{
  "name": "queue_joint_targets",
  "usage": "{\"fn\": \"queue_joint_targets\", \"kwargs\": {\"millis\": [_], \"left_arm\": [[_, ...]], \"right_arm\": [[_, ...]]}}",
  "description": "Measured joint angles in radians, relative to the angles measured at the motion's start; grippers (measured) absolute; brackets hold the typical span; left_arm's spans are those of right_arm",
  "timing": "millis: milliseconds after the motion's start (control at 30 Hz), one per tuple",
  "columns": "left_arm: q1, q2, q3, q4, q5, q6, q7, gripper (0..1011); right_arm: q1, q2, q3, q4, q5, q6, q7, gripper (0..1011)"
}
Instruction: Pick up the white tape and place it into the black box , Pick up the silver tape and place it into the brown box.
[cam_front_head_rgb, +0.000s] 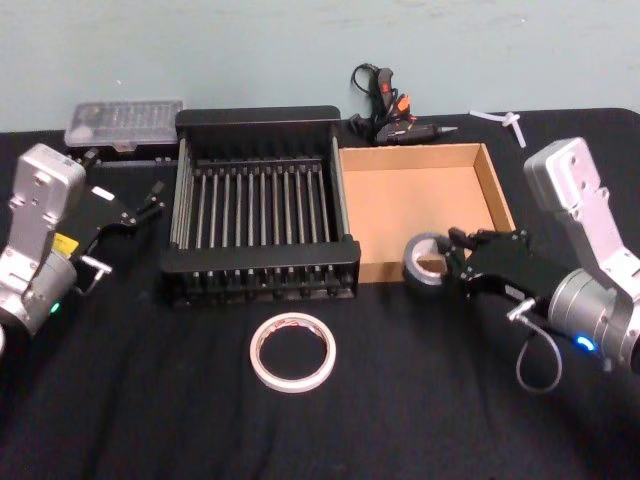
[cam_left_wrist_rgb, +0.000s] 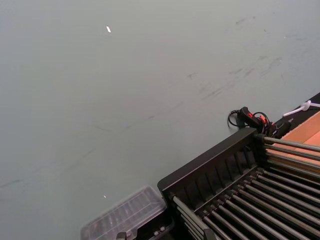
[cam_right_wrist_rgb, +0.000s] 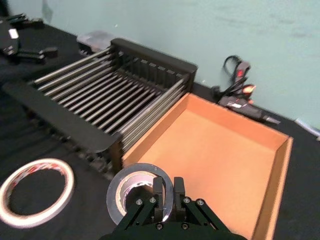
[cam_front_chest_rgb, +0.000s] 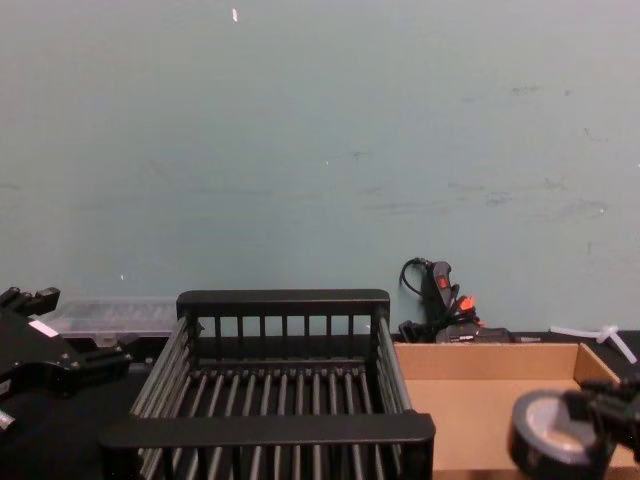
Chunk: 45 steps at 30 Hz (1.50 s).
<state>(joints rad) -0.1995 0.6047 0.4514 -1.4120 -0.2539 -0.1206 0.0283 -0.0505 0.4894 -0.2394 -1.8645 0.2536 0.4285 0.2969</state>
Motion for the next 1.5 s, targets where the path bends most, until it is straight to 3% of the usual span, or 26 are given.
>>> {"fn": "queue_joint_targets", "kwargs": {"millis": [333,633,1133,1500], "left_arm": [[0.0,0.0,0.0,0.0,0.0,0.0,0.0,1002],[0.0,0.0,0.0,0.0,0.0,0.0,0.0,1002],[0.0,0.0,0.0,0.0,0.0,0.0,0.0,1000],[0.0,0.0,0.0,0.0,0.0,0.0,0.0,1002]], "right_arm": [[0.072,-0.019,0.016,0.055,-0.034,-0.031,-0.016,132],[0.154,-0.052,0.014,0.148,-0.062,-0.048,-0.015,132],[0.307,-0.119,-0.018,0.372,-0.115,-0.089,0.0,132],[0.361,-0.157,-0.036,0.486,-0.136,-0.112,0.01,132]]}}
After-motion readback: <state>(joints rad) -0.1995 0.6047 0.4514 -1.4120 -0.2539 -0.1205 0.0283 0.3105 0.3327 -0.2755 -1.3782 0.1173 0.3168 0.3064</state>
